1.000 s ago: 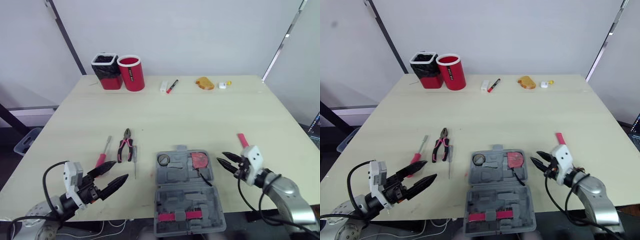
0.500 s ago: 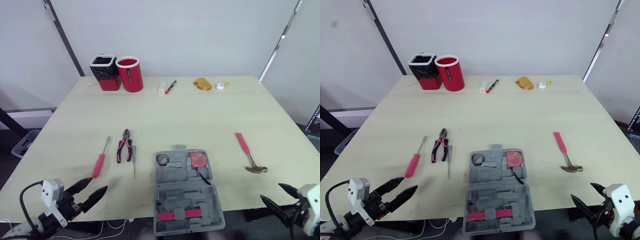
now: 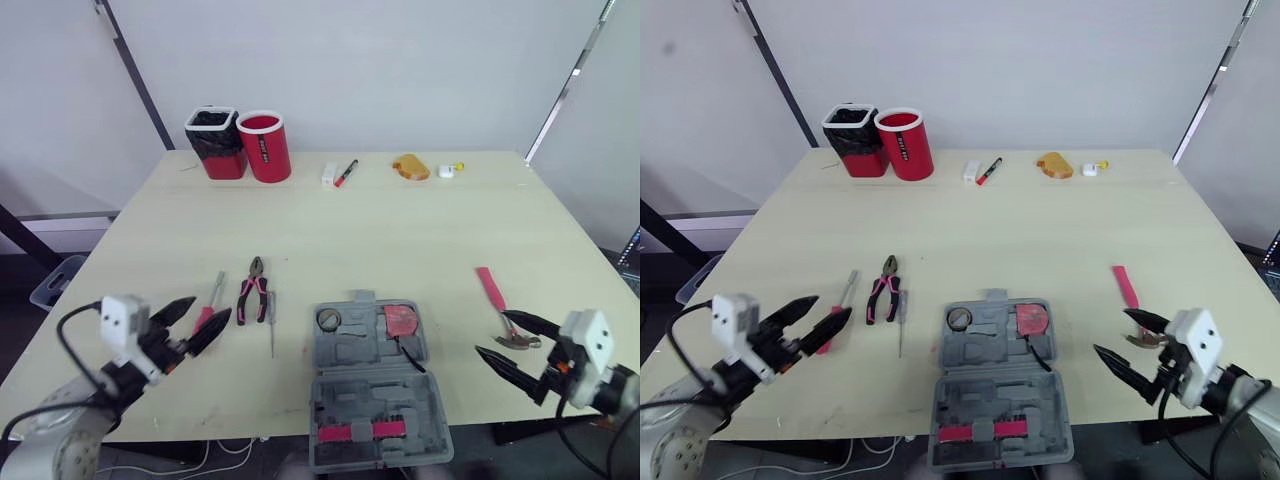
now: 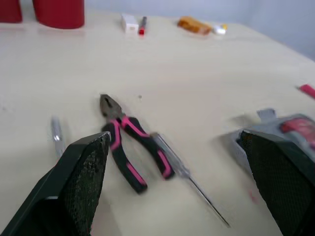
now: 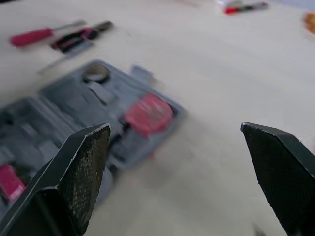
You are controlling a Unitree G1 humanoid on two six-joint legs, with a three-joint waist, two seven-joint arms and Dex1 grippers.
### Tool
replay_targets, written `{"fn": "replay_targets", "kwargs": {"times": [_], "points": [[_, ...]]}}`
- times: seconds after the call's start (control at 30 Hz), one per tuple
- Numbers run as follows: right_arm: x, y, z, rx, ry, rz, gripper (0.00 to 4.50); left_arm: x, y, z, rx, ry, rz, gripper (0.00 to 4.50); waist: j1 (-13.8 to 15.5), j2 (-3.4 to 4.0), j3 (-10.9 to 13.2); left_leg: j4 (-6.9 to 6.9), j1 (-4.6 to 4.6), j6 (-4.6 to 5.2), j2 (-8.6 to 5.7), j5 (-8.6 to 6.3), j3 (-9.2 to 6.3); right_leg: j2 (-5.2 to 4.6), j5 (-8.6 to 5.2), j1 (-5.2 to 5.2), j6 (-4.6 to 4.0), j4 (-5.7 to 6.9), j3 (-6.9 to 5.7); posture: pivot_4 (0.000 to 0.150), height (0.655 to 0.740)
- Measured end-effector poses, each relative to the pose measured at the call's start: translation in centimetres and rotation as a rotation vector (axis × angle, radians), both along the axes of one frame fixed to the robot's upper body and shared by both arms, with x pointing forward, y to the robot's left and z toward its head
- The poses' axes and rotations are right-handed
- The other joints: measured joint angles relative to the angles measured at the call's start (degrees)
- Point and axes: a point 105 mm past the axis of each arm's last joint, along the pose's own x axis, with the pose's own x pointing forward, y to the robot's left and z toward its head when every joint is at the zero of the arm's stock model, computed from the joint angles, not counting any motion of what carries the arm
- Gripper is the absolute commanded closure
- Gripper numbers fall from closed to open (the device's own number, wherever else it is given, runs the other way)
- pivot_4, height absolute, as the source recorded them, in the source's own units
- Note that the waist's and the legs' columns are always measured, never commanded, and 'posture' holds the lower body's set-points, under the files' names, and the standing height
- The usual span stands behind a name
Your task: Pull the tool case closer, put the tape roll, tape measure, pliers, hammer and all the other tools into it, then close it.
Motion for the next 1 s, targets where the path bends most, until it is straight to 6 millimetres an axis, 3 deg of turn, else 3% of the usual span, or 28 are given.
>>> {"fn": "replay_targets", "kwargs": {"times": [0.1, 0.27, 0.63, 1.0], "points": [[0.8, 1.3, 0.7, -0.006, -0.016, 0.061, 0.04, 1.6, -0.9, 0.4, 0.003, 0.044, 0.049, 0.00, 0.1, -0.03, 0.0, 0.00, -0.03, 0.00, -0.05, 0.00, -0.03, 0.04, 0.00, 0.00, 0.00, -0.01, -0.01, 0.150, 0.7400], [1.9, 4.4, 3.9, -0.016, -0.114, 0.217, 0.04, 5.2, -3.2, 1.0, 0.089, 0.212, 0.176, 0.00, 0.2, -0.18, 0.1, 0.07, 0.05, 0.01, -0.09, 0.02, -0.17, 0.19, 0.22, 0.12, 0.33, 0.02, 0.07, 0.150, 0.7400], [3.0, 5.4, 4.9, -0.014, -0.121, 0.270, 0.04, 8.5, -3.1, -1.8, 0.195, 0.363, 0.392, 0.00, 0.2, -0.23, 0.1, 0.06, -0.06, 0.01, -0.28, 0.02, -0.15, 0.16, 0.23, 0.07, 0.34, 0.00, 0.11, 0.150, 0.7400], [3.7, 6.2, 5.6, -0.027, -0.121, 0.270, 0.04, 12.1, -4.5, -3.3, 0.217, 0.467, 0.434, 0.00, 1.0, -0.24, 0.1, 0.12, -0.18, 0.00, -0.37, 0.04, -0.11, 0.15, 0.27, 0.06, 0.41, -0.01, 0.09, 0.150, 0.7400]]}}
